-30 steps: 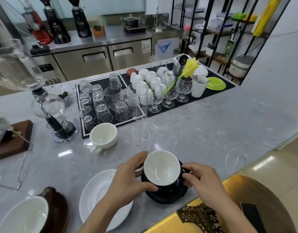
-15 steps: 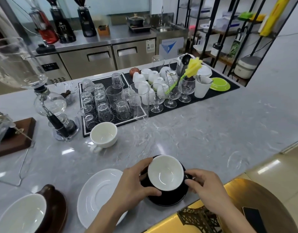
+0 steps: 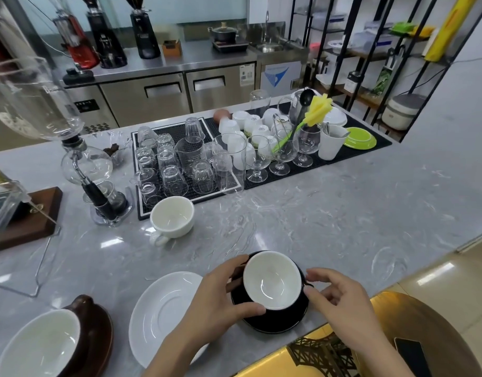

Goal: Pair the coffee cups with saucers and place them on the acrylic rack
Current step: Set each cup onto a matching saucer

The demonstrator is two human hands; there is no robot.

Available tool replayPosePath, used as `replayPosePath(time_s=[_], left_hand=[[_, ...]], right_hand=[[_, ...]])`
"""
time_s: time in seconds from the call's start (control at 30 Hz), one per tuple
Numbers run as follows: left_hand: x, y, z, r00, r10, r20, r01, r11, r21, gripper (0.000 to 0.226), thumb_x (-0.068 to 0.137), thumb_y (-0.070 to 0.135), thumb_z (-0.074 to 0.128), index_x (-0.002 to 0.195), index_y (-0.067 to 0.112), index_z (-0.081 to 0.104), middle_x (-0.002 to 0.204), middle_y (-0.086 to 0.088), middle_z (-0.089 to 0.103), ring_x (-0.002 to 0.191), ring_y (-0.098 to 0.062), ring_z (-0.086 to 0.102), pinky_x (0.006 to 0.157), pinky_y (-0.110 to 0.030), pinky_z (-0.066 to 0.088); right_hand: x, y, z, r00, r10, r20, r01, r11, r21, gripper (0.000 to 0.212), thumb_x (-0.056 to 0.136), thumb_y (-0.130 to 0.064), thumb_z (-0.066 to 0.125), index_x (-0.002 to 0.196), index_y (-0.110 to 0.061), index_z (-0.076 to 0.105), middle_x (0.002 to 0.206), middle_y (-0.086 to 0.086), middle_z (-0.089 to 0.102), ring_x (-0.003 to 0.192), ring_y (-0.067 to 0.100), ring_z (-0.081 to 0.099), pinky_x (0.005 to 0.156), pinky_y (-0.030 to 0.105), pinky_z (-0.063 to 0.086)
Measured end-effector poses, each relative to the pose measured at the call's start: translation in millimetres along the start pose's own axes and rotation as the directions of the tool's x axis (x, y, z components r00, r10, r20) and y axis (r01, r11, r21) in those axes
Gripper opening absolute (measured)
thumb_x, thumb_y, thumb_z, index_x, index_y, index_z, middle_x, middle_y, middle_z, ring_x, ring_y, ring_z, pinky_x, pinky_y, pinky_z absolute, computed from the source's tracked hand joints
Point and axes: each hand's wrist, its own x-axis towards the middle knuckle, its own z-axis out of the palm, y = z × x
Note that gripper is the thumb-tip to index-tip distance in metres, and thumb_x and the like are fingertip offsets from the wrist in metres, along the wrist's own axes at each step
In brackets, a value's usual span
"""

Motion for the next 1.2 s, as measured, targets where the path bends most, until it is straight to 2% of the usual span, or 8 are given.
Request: replayPosePath(time_s=[0.2,0.43,0.57,0.7,0.8,0.97,1.13,1.2], left_hand=[[-5.4,4.9,-16.6,0.997,0.031,-0.076,-0.032,0.999,-0.019,0.078,0.06,0.038,0.093,0.13,0.031,0.061,0.128,0.013,0.067,0.122,0.0,0.06,0.102,-0.024,0.053],[-15.8,4.2,-58.7,0.977,0.032,-0.212,-0.039,0.999,-0.031,0.063,0.069,0.045,0.086,0.126,0.03,0.064,0.123,0.014,0.069,0.118,-0.002,0.064,0.096,-0.019,0.053],[-16.8,-1.4,-88.4,0.952,0.02,-0.306,-0.019,1.0,0.005,0.056,0.073,0.031,0.087,0.125,0.027,0.065,0.121,0.013,0.07,0.114,0.0,0.065,0.095,-0.019,0.054],[-14.2,-9.0,-114.6,0.921,0.029,-0.388,-0.008,0.998,0.055,0.052,0.075,0.026,0.087,0.123,0.026,0.065,0.12,0.015,0.07,0.113,0.003,0.064,0.096,-0.021,0.054],[-8.4,-13.5,-130.3,0.901,0.049,-0.431,-0.008,0.995,0.097,0.054,0.075,0.029,0.087,0.124,0.026,0.064,0.122,0.018,0.068,0.114,0.003,0.063,0.097,-0.022,0.054],[5.8,-20.5,-144.6,0.885,0.029,-0.466,0.04,0.99,0.137,0.059,0.065,0.055,0.077,0.118,0.049,0.052,0.123,0.029,0.06,0.117,0.006,0.058,0.097,-0.021,0.049],[26.0,-35.4,-153.3,0.896,-0.018,-0.443,0.118,0.973,0.2,0.078,0.069,0.041,0.087,0.137,0.026,0.052,0.133,0.014,0.057,0.123,-0.007,0.055,0.104,-0.033,0.048],[36.8,-39.8,-157.1,0.903,-0.034,-0.428,0.131,0.971,0.199,0.08,0.068,0.038,0.089,0.138,0.026,0.051,0.13,0.018,0.057,0.12,-0.006,0.055,0.103,-0.032,0.047]], right_hand=[[-0.3,-27.5,3.3,0.991,-0.071,-0.115,0.076,0.996,0.041,0.03,0.086,-0.02,0.073,0.099,-0.045,0.064,0.098,-0.027,0.07,0.071,0.013,0.067,0.07,0.03,0.059],[12.3,-68.8,44.9,0.989,-0.146,-0.004,0.146,0.987,0.073,0.027,0.083,-0.017,0.076,0.099,-0.039,0.07,0.092,-0.015,0.074,0.07,0.014,0.067,0.069,0.023,0.056],[23.4,-87.4,73.3,0.984,-0.159,0.081,0.154,0.986,0.066,0.03,0.083,-0.015,0.076,0.1,-0.038,0.069,0.099,-0.022,0.072,0.076,0.007,0.068,0.071,0.017,0.053],[38.0,-104.3,96.1,0.973,-0.176,0.149,0.17,0.984,0.054,0.031,0.083,-0.012,0.076,0.105,-0.033,0.07,0.101,-0.012,0.074,0.079,0.011,0.068,0.071,0.016,0.054],[51.3,-116.7,110.8,0.96,-0.195,0.203,0.2,0.98,-0.003,0.034,0.083,-0.014,0.076,0.111,-0.03,0.068,0.104,-0.013,0.071,0.084,0.006,0.067,0.074,0.018,0.055],[79.4,-128.6,134.8,0.916,-0.254,0.312,0.325,0.924,-0.202,0.048,0.082,-0.027,0.076,0.126,-0.032,0.057,0.117,-0.016,0.061,0.097,0.003,0.061,0.078,0.015,0.049],[107.1,-138.6,156.7,0.877,-0.245,0.414,0.389,0.867,-0.311,0.067,0.082,-0.032,0.075,0.141,-0.028,0.044,0.136,-0.011,0.053,0.106,0.007,0.057,0.094,0.025,0.048],[122.2,-143.0,163.6,0.86,-0.244,0.448,0.418,0.841,-0.345,0.071,0.081,-0.033,0.075,0.144,-0.027,0.041,0.137,-0.011,0.049,0.115,0.011,0.054,0.099,0.028,0.045]])
